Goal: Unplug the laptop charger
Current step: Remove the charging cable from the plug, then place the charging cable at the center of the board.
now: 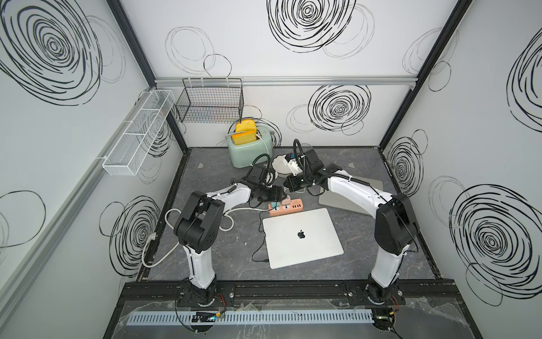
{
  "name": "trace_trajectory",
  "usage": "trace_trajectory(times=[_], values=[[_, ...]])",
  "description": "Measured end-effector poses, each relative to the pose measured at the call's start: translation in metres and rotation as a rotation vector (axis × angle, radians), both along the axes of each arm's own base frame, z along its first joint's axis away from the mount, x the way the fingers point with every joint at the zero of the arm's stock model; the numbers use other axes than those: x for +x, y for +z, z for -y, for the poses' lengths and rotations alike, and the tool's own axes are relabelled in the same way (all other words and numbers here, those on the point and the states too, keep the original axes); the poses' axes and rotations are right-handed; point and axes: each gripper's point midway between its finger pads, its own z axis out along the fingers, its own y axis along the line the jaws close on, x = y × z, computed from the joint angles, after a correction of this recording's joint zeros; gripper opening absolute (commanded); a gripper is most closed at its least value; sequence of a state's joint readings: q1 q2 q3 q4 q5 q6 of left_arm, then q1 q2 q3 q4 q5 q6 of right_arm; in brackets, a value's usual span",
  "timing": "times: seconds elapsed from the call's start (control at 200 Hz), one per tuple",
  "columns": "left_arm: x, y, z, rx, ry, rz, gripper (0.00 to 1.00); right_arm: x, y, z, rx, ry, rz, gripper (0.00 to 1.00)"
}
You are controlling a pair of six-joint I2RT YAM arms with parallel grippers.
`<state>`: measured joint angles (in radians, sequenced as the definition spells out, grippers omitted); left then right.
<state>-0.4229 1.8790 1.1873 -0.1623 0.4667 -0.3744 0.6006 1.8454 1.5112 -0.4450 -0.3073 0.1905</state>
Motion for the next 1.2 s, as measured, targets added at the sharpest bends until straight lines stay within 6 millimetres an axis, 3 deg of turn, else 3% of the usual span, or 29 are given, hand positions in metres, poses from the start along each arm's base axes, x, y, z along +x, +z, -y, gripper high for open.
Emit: trace_trajectory(times=[0.125, 0.24, 0.475, 0.855, 1.011, 1.136, 1.201], values=[[0.0, 0.001, 0.0, 0.0, 0.0, -0.003, 0.65, 0.011, -0.005, 0.017, -0.003, -0.044, -0.013, 0.0], [0.001, 0.001, 0.0, -0.007, -0.004, -0.022, 0.66, 0.025, -0.015, 0.048, -0.009, -0.115, -0.046, 0.0], [0.007, 0.001, 0.002, -0.006, -0.005, -0.052, 0.69, 0.033, -0.054, 0.111, -0.031, -0.246, -0.154, 0.0], [0.01, 0.004, -0.001, -0.008, 0.007, -0.079, 0.71, 0.021, -0.072, 0.111, -0.027, -0.218, -0.207, 0.01], [0.015, 0.007, -0.006, -0.013, 0.02, -0.077, 0.73, 0.02, -0.088, 0.111, -0.042, -0.206, -0.24, 0.14], [0.019, 0.01, -0.01, -0.012, 0.029, -0.077, 0.74, 0.018, -0.096, 0.111, -0.05, -0.198, -0.257, 0.43], [0.02, 0.012, -0.012, -0.014, 0.032, -0.075, 0.74, 0.017, -0.094, 0.11, -0.045, -0.194, -0.26, 0.52]])
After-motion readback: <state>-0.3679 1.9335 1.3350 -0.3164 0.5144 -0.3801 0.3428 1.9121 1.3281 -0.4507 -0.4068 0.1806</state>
